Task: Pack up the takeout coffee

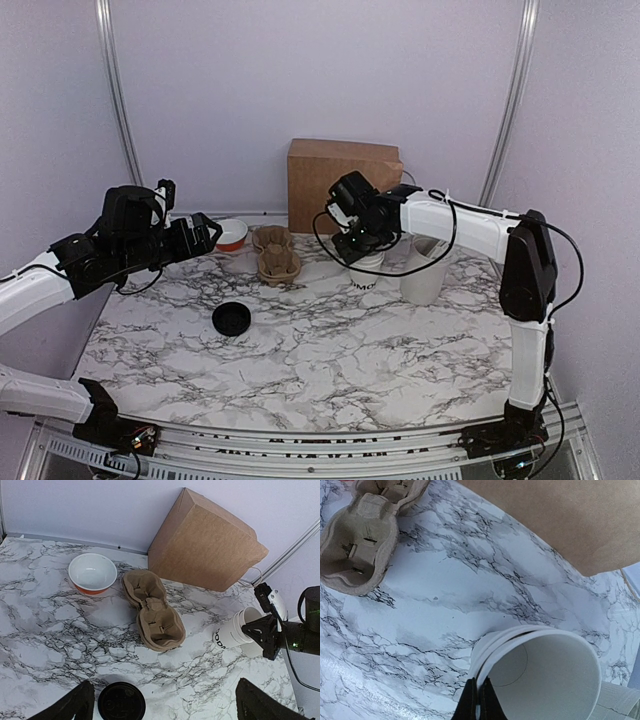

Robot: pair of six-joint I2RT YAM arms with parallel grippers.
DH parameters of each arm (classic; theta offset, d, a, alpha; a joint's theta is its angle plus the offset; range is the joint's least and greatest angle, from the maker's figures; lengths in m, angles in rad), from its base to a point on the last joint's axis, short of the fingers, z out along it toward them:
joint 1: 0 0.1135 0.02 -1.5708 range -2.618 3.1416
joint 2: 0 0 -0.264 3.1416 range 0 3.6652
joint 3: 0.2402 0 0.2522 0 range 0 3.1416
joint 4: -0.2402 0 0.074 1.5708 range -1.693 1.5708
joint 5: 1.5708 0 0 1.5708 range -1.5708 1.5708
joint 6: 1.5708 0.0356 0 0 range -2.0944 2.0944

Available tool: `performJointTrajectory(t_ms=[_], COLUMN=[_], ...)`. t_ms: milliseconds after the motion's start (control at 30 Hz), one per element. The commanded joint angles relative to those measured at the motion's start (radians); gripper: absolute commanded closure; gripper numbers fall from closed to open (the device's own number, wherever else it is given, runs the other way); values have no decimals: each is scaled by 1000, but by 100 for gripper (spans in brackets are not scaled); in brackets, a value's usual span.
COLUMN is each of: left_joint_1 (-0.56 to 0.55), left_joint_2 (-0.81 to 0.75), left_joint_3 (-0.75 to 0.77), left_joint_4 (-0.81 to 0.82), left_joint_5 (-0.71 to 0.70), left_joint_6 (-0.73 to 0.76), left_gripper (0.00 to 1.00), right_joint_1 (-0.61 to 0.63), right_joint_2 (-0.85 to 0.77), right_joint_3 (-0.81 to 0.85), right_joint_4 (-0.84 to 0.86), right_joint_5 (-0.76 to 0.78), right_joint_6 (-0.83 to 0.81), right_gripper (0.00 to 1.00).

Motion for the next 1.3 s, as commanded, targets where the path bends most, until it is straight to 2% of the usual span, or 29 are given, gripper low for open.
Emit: performJointTrajectory(t_ms=[0, 933, 1267], left_joint_1=[5, 7, 8], left_joint_2=[10, 54, 50], left_joint_3=[-1, 19, -22], left_joint_4=[-16, -16, -24], left_joint_5=[14, 36, 3], left_joint_6=[-3, -21, -48], left_gripper=[1, 1, 1], right_joint_1=[11, 12, 62], right_joint_2=[-38, -102, -154], right_joint_3=[52, 148, 207], right_joint_4=[-8, -84, -142], right_joint_5=[26, 77, 134], right_joint_6=[2, -29, -52], right_gripper=[99, 100, 100])
